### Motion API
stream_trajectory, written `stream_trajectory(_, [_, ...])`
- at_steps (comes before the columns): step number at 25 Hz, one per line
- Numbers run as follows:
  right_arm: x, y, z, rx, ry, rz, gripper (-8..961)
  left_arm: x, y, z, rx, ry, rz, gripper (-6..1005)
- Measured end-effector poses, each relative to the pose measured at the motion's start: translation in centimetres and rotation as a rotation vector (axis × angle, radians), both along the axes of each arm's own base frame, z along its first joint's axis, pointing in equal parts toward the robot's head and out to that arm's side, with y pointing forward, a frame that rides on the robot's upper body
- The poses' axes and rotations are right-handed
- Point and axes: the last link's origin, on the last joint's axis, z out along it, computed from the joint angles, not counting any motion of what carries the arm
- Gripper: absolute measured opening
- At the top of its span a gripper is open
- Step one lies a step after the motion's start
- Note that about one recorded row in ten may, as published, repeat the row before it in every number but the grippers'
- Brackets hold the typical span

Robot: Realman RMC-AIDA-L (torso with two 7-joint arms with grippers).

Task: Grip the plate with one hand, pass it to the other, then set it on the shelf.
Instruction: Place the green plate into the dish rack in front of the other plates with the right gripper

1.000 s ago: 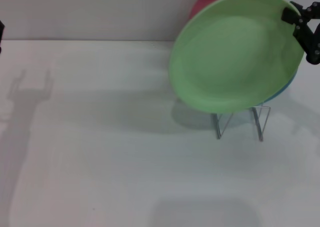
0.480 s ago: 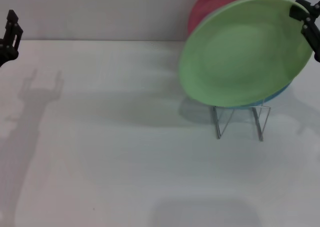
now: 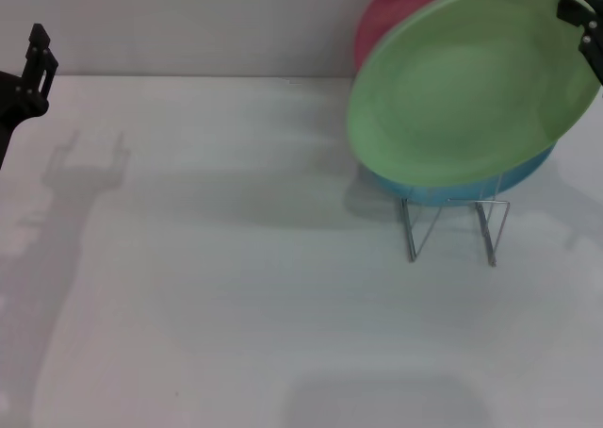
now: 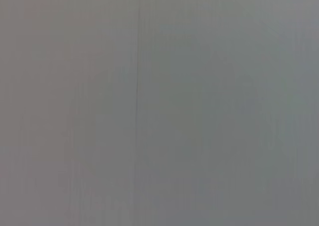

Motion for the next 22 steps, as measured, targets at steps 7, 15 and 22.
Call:
stream_trajectory(7, [0.7, -0.3, 0.5, 0.032, -0.018, -0.003, 36, 0.1, 0.3, -0.2, -0.013, 0.005, -0.001, 640])
stream_trajectory(15, [1.7, -0.9, 0.6, 0.044, -0.005, -0.034, 35, 0.3, 0.5, -0.5, -0.026, 0.01, -0.005, 640])
stream_trajectory(22, [2.3, -1.3, 0.2, 0.036, 0.002, -0.035, 36, 0.4, 0.5, -0.6, -0.031, 0.01, -0.009, 640])
